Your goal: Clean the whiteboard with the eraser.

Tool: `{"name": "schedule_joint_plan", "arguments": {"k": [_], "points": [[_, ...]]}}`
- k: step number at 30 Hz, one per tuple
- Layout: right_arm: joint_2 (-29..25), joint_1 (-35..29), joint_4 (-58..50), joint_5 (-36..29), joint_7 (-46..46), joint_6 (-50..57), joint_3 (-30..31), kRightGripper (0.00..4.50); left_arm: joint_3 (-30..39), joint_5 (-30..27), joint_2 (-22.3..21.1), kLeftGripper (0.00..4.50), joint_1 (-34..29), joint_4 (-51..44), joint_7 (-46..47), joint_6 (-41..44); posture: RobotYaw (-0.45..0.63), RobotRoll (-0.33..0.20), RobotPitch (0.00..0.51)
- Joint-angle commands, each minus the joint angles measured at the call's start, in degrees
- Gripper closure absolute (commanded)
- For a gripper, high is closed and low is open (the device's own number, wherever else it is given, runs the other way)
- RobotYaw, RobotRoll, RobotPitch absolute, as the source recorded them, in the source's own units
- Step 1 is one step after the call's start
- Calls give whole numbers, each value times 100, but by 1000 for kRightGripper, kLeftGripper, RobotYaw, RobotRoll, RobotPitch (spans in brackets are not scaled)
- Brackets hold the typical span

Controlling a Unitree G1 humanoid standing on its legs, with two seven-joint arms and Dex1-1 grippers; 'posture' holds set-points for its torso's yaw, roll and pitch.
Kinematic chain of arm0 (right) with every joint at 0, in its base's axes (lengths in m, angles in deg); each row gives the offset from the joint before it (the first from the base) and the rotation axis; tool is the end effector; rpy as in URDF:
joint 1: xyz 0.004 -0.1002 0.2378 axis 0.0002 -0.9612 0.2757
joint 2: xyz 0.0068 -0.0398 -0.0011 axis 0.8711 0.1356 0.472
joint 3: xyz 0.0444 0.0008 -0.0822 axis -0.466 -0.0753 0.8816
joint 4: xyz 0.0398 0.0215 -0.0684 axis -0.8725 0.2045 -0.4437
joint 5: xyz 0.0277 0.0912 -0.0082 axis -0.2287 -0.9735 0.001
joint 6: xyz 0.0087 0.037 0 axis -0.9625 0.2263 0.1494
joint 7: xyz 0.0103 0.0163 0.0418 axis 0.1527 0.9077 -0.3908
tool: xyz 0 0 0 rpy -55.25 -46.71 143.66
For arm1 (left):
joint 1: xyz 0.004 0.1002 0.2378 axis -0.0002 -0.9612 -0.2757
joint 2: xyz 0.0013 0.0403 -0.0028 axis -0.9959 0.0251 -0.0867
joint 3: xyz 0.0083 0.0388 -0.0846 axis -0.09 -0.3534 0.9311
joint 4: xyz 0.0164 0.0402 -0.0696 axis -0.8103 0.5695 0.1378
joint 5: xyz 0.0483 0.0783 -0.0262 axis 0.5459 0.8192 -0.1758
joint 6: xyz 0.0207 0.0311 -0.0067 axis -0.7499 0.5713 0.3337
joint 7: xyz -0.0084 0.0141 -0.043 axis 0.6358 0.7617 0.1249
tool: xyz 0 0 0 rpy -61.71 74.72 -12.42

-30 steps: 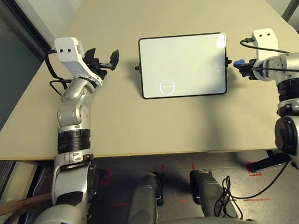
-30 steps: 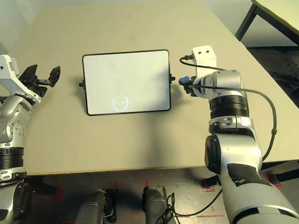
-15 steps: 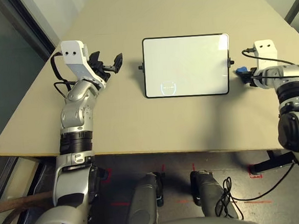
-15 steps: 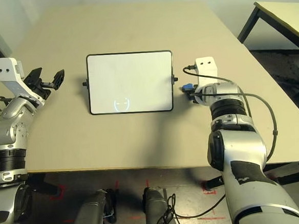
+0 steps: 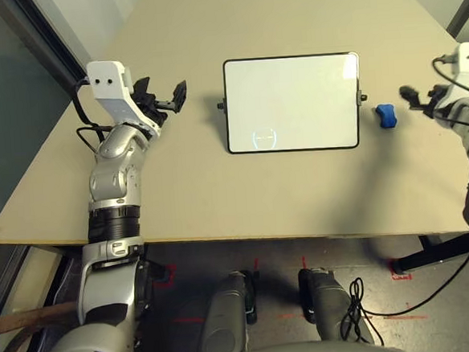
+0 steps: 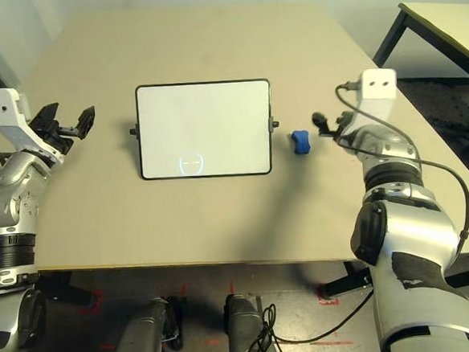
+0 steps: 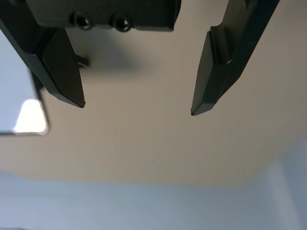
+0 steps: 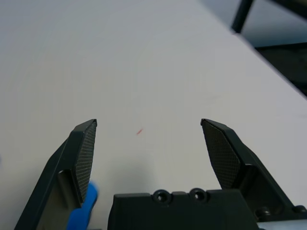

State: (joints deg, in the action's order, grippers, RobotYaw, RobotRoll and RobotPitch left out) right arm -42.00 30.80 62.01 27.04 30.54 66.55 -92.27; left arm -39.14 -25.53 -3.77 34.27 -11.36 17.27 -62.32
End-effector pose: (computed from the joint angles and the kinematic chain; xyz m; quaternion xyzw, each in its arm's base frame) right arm 0.3092 -0.3279 0.1879 0.0219 0.0036 -0.1248 0.9919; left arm 0.2972 0.2448 0.1922 0.0318 -0.1360 -0.0402 0.9894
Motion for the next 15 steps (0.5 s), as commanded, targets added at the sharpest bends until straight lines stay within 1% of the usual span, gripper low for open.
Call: {"name": "schedule_joint_plan", "arguments": {"k": [1,5,8,15], "points": [[201,-407,-21,-49,131,-691,-57,13,160,154,-132,0,-15,431,170,-402,59,0,181],[517,-730,-322,-47,239,-1167,31,13,186,226,-233,0,-99,946,170,-737,55,0,188],[653,-904,-557,-23,384,-1396,68,13,173,277,-244,0,-166,1263,157,-887,60,0,186],[833,-1312,-937,-131,912,-1241,-13,13,176,263,-165,0,-285,1565,180,-900,61,0,171]]}}
